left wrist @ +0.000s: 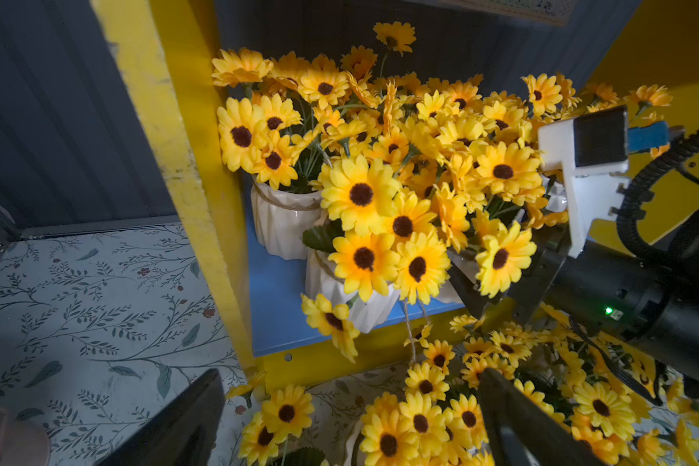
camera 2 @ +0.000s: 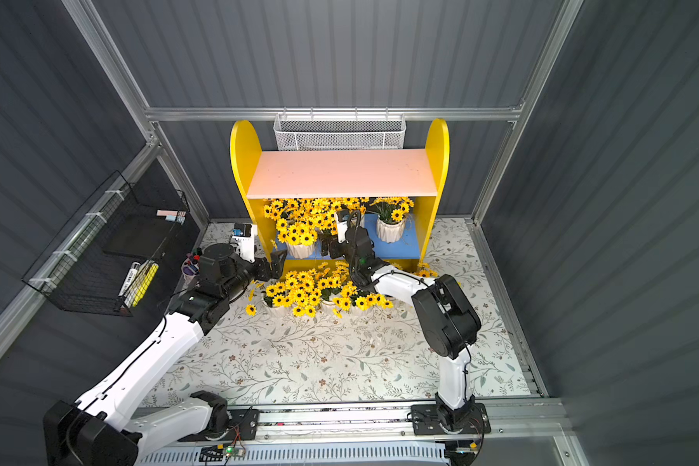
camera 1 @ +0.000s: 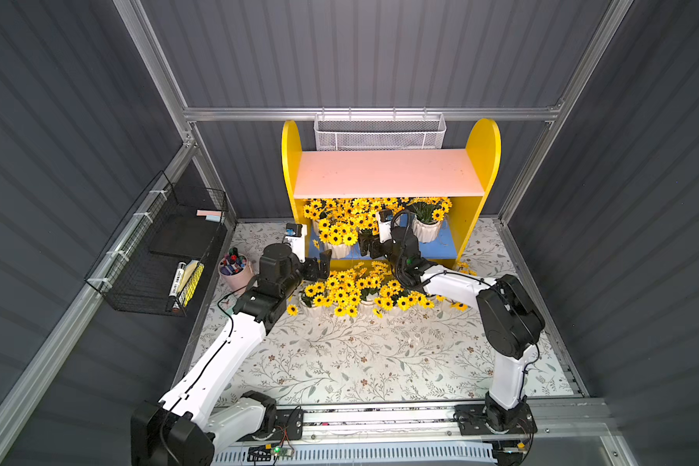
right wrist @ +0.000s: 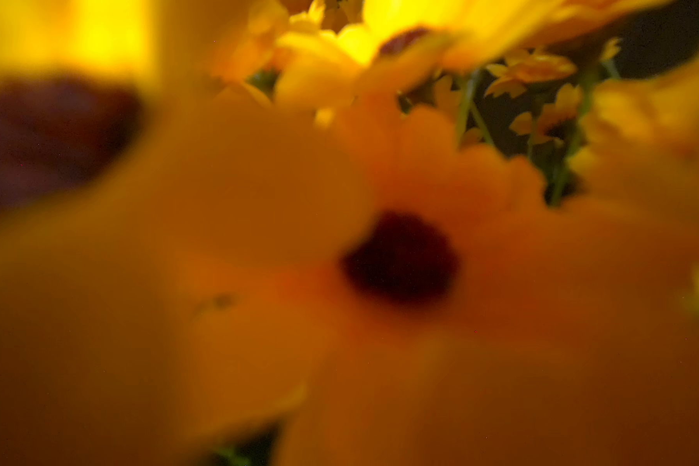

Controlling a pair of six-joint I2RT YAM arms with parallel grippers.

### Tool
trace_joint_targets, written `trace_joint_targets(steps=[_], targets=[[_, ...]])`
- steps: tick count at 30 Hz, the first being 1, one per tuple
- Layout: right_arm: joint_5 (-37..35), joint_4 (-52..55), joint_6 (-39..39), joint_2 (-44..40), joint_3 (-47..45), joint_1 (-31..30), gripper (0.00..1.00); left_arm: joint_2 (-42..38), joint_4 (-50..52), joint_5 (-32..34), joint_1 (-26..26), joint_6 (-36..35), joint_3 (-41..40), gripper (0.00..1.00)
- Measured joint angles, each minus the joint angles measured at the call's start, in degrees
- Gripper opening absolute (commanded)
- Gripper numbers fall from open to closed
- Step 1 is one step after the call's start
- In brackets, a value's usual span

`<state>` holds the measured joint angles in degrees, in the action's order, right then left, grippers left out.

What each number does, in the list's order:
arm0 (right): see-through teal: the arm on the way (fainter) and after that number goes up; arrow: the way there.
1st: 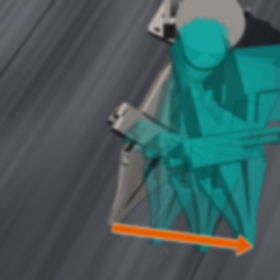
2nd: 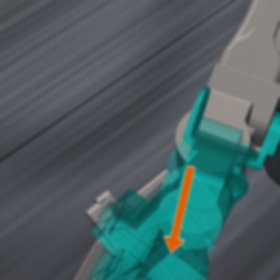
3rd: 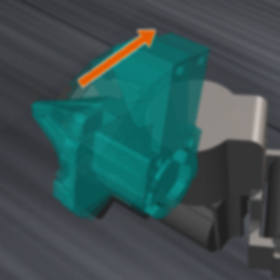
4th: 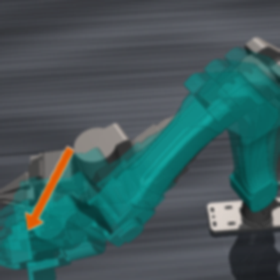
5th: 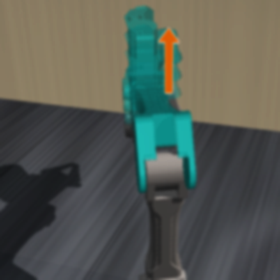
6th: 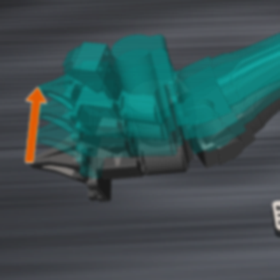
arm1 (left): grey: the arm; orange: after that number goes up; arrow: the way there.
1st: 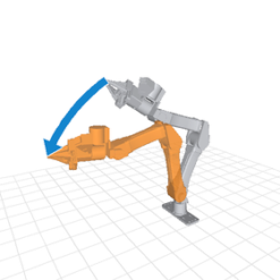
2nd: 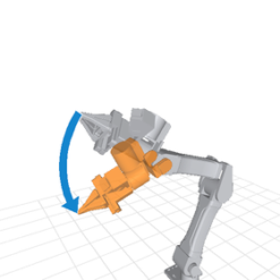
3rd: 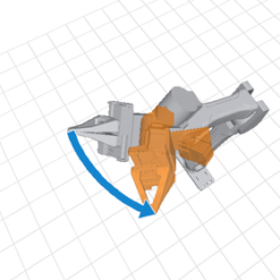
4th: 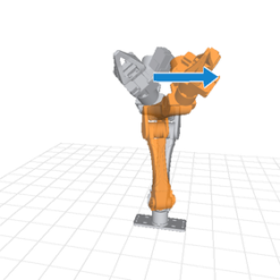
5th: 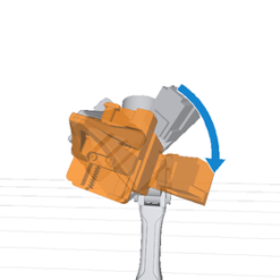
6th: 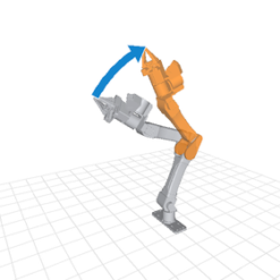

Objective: Take the sunflower pots off the shelves
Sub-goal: Pick up the sunflower pot from the shelf.

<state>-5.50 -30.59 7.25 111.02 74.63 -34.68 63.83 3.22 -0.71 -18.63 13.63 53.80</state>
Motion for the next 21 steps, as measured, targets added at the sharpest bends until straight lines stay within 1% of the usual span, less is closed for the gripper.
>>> trace_joint_targets(steps=[4,11,17,20,21], targets=[[-0.5,0.2,0.0,0.2,0.1,-0.2,0.96,-0.2,0.0,0.0,0.0,0.0,0.0,0.99],[-0.8,0.2,-0.2,0.2,0.1,-0.3,0.81,-1.0,-0.2,0.0,0.0,0.0,0.0,0.99],[-0.8,0.0,-0.2,0.2,0.0,-0.3,0.73,-1.3,-0.2,0.0,0.0,0.0,0.0,0.99],[-0.8,-0.9,-0.3,0.0,-0.6,-0.4,0.68,-1.3,-0.2,0.0,0.0,0.0,0.0,0.99],[-0.8,-1.2,-0.4,-0.1,-0.9,-0.4,0.65,-1.3,-0.2,0.0,0.0,0.0,0.0,0.99]])
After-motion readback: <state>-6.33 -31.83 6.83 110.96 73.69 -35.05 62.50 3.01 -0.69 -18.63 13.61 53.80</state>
